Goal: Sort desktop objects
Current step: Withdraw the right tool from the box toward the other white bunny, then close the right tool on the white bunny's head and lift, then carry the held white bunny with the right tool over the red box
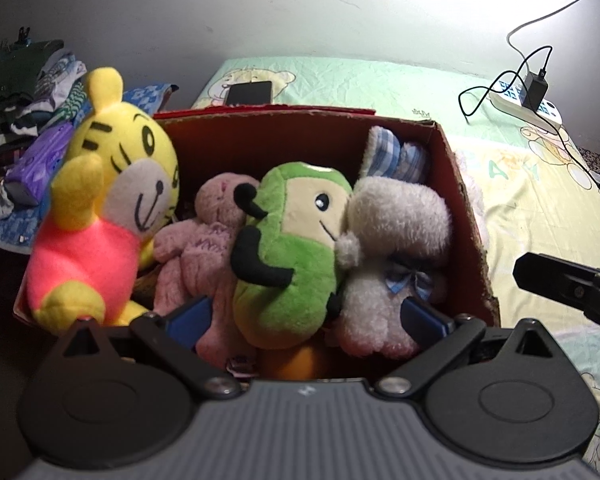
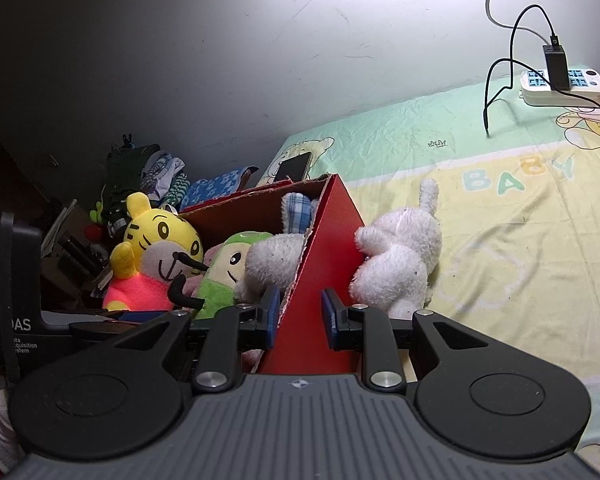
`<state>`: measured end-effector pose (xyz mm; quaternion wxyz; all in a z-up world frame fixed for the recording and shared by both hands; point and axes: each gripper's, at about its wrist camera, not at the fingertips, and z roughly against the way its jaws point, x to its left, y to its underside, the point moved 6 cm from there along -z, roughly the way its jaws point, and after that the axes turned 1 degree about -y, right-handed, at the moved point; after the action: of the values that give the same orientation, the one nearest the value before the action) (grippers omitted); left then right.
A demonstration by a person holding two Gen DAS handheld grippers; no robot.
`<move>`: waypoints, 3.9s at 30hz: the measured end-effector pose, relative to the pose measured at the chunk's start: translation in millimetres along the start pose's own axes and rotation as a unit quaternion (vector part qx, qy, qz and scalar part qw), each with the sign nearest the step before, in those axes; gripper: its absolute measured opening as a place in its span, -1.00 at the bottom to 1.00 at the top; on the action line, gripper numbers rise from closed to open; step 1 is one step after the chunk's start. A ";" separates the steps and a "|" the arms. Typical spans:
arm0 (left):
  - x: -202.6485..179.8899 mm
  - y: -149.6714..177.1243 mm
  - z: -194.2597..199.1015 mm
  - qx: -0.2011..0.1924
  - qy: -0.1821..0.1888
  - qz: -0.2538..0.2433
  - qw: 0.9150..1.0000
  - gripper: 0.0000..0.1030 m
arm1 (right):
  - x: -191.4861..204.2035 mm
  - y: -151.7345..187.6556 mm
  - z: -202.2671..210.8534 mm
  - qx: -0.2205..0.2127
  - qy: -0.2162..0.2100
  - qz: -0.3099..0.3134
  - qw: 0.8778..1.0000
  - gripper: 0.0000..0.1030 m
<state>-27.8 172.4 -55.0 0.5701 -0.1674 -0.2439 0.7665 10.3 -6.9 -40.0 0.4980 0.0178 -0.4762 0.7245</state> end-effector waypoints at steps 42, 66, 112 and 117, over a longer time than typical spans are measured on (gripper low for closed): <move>-54.9 2.9 65.7 -0.091 0.102 0.029 0.990 0.87 | -58.4 -30.4 -87.5 0.033 -0.011 0.137 0.990 -0.62; -190.3 4.1 -23.0 0.001 0.239 -0.067 0.969 0.78 | -199.6 14.9 41.0 0.009 0.056 -0.113 0.992 -0.50; -246.7 34.6 -59.8 0.080 0.267 -0.123 0.953 0.24 | -210.9 17.9 44.2 0.075 -0.048 -0.227 0.970 -0.06; -246.8 41.0 -37.9 0.067 0.276 -0.136 0.949 0.24 | -201.5 24.5 65.8 0.059 -0.046 -0.229 0.970 -0.06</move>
<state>32.5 -66.0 -114.8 0.7238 -0.2990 -0.0461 0.6201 64.2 -196.8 -121.3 0.6267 0.1889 -0.4383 0.6160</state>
